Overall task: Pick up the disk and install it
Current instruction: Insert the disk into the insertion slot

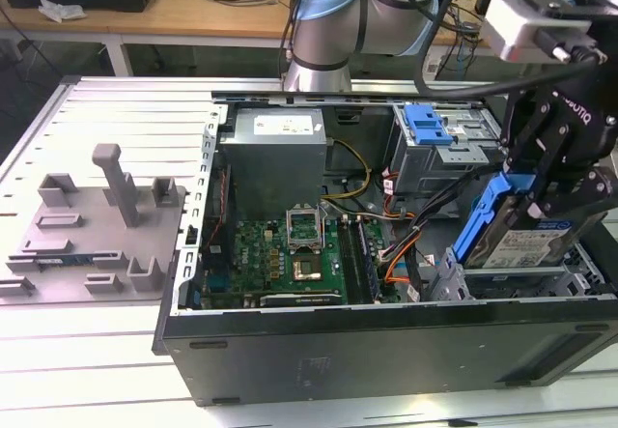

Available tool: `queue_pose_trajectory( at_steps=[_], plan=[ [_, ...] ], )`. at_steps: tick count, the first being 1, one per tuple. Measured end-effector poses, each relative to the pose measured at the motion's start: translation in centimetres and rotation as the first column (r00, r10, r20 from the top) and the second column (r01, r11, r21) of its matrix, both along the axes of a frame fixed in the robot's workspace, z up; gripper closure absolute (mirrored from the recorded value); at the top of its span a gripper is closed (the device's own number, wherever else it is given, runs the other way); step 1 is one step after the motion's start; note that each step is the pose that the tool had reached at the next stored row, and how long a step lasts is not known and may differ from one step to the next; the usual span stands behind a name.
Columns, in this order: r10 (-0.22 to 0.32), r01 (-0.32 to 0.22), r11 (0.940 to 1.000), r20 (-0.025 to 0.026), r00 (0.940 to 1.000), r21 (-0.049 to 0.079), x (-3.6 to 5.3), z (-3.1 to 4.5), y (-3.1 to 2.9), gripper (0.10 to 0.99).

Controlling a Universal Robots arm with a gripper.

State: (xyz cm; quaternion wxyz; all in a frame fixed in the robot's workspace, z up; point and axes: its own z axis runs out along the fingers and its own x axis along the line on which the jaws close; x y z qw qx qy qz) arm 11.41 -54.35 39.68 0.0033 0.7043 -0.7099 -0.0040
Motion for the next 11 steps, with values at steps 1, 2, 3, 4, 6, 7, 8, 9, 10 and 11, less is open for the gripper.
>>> queue_pose_trajectory(
  at_steps=[1, 2, 3, 4, 6, 7, 8, 9, 10, 11],
  plan=[
    [0.0, 0.0, 1.0, 0.0, 1.0, 0.0, 0.0, -0.12, -0.01, 0.718],
    [0.0, 0.0, 1.0, 0.0, 1.0, 0.0, 0.0, -0.22, -0.02, 0.718],
    [0.0, 0.0, 1.0, 0.0, 1.0, 0.0, 0.0, -0.39, -0.04, 0.718],
    [0.0, 0.0, 1.0, 0.0001, 1.0, 0.0, 0.0, -0.46, -0.05, 0.706],
    [0.0, 0.0, 1.0, 0.0, 1.0, 0.0, 0.0, -0.5, -0.07, 0.647],
    [0.0, 0.0, 1.0, -0.0001, 1.0, 0.0, 0.0, -0.52, -0.07, 0.588],
    [0.0, 0.0, 1.0, 0.0, 1.0, 0.0, 0.0, -0.52, -0.07, 0.522],
    [0.001, -0.001, 1.0, 0.0, 1.0, 0.0, 0.0, -0.52, -0.07, 0.522],
    [0.001, -0.001, 1.0, 0.0, 1.0, 0.0, 0.0, -0.52, -0.07, 0.522],
    [0.002, -0.002, 1.0, 0.0, 1.0, 0.0, 0.0, -0.52, -0.07, 0.522]
  ],
)
